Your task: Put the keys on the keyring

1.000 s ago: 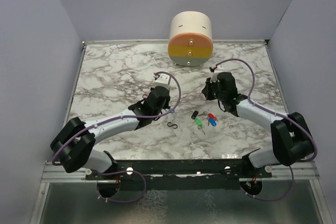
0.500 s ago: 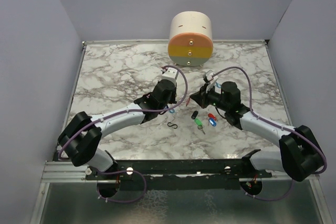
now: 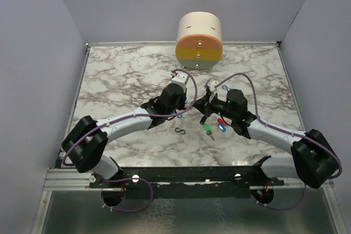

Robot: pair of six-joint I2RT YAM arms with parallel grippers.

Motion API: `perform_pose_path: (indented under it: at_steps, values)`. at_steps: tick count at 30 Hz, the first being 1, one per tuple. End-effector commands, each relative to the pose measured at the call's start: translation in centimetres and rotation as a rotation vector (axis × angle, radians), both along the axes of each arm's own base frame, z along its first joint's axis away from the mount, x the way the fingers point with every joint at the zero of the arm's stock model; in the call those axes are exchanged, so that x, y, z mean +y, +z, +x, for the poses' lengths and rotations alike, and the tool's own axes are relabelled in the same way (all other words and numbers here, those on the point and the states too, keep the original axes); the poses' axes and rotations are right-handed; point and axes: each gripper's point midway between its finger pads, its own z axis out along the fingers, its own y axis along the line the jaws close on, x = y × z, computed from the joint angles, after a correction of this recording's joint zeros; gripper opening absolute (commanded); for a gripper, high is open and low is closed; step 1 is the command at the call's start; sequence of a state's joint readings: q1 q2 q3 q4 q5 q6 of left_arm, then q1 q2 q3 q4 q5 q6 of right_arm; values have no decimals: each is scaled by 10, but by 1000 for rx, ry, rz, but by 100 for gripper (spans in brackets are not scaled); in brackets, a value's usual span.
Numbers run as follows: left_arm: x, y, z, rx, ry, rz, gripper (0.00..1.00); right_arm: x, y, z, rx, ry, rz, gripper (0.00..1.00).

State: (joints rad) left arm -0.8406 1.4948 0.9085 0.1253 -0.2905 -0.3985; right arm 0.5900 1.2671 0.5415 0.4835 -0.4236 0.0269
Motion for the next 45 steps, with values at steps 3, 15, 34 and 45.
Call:
perform_pose_path:
  at_steps: [3, 15, 34, 45]
  values:
    - [-16, 29, -7, -36, -60, -78, 0, 6, 9, 11, -68, -21, -2, 1]
    - [-14, 31, -20, -39, -94, -86, 0, 1, 10, 19, -83, -74, -17, 1]
    - [-20, 26, -27, -29, -125, -79, 0, 4, 10, 18, -85, -65, -20, 1]
    - [-20, 25, -27, -29, -125, -73, 0, 7, 12, 13, -93, -46, -13, 1]
